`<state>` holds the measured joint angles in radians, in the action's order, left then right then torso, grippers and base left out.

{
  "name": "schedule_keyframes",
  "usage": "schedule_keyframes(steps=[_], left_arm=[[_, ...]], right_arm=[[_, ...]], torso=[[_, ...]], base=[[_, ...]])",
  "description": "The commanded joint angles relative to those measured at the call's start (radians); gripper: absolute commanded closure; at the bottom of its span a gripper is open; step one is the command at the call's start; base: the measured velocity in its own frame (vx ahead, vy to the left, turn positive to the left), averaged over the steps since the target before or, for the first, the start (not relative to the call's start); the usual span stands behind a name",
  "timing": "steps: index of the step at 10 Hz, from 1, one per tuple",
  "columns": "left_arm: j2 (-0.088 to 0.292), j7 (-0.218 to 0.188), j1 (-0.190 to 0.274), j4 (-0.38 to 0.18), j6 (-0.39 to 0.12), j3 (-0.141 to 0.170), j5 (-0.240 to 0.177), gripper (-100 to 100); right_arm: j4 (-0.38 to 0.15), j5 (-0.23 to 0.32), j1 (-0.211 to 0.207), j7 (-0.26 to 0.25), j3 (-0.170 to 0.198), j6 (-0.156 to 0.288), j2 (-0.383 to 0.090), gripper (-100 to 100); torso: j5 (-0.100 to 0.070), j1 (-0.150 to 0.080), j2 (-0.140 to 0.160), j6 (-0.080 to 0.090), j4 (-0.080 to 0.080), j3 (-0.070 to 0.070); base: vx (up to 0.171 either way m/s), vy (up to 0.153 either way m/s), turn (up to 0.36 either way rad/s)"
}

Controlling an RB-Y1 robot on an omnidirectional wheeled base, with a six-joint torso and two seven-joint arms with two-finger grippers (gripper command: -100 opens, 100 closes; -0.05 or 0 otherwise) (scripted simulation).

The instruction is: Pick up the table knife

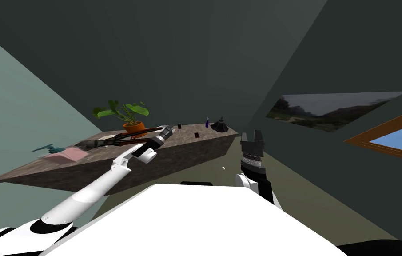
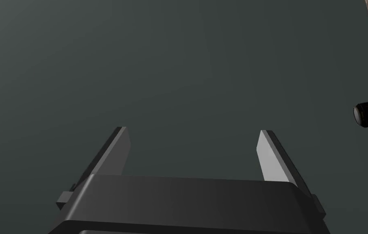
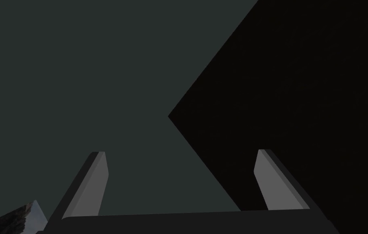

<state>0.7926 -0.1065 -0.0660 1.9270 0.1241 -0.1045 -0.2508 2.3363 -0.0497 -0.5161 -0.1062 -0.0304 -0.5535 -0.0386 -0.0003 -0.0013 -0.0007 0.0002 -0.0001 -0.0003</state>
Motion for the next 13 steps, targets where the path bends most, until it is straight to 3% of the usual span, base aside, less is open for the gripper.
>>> schedule_keyframes(steps=[1, 2, 5, 7, 8, 9, 10, 11, 12, 13], left_arm=[[0.031, 0.002, -0.006, -0.014, -0.016, -0.007, -0.003, -100], [0.07, 0.003, -0.001, -0.051, -0.05, -0.025, -0.01, -100], [0.123, 0.006, 0.002, -0.088, -0.086, -0.044, -0.016, -100], [0.193, 0.015, 0.0, -0.163, -0.145, -0.083, -0.029, -100], [0.21, 0.015, 0.0, -0.163, -0.158, -0.083, -0.029, -100], [0.246, 0.021, -0.005, -0.2, -0.195, -0.103, -0.034, -100], [0.252, 0.021, -0.005, -0.2, -0.195, -0.103, -0.034, -100], [0.289, 0.028, -0.011, -0.236, -0.227, -0.122, -0.04, -100], [0.292, 0.028, -0.011, -0.236, -0.231, -0.122, -0.04, -100], [0.33, 0.036, -0.02, -0.271, -0.266, -0.142, -0.045, -100]], right_arm=[[0.0, 0.0, 0.0, 0.0, 0.0, 0.0, 0.0, 0], [0.0, 0.0, 0.0, 0.0, 0.0, 0.0, 0.0, 0], [0.0, 0.0, 0.0, 0.0, 0.0, 0.0, 0.0, 0], [0.0, 0.0, 0.0, 0.0, 0.0, 0.0, 0.0, 0], [0.0, 0.0, 0.0, 0.0, 0.0, 0.0, 0.0, 0], [0.0, 0.0, 0.0, 0.0, 0.0, 0.0, 0.0, 0], [0.0, 0.0, 0.0, 0.0, 0.0, 0.0, 0.0, 0], [0.0, 0.0, 0.0, 0.0, 0.0, 0.0, 0.0, 0], [0.0, 0.0, 0.0, 0.0, 0.0, 0.0, 0.0, 0], [0.0, 0.0, 0.0, 0.0, 0.0, 0.0, 0.0, 0]], torso=[[0.0, 0.0, 0.0, 0.0, 0.0, 0.0], [0.0, 0.0, 0.0, -0.001, 0.0, 0.0], [0.0, -0.001, -0.001, 0.0, 0.0, -0.001], [0.0, 0.0, -0.002, 0.0, 0.0, -0.001], [0.0, 0.0, -0.004, 0.0, -0.001, -0.002], [0.0, 0.0, -0.004, -0.001, -0.001, -0.002], [0.0, -0.001, -0.004, 0.0, -0.001, -0.002], [0.0, 0.0, -0.003, -0.001, -0.001, -0.002], [0.0, 0.0, -0.003, 0.0, -0.001, -0.002], [0.0, 0.001, -0.003, -0.001, -0.001, -0.002]], base=[[0.004, -0.024, -0.078], [0.016, -0.034, -0.144], [0.024, -0.032, -0.124], [0.063, -0.034, -0.205], [0.06, -0.029, -0.122], [0.053, -0.045, -0.202], [0.046, -0.028, -0.083], [0.064, -0.024, -0.176], [0.058, -0.012, -0.098], [0.081, -0.013, -0.187]])
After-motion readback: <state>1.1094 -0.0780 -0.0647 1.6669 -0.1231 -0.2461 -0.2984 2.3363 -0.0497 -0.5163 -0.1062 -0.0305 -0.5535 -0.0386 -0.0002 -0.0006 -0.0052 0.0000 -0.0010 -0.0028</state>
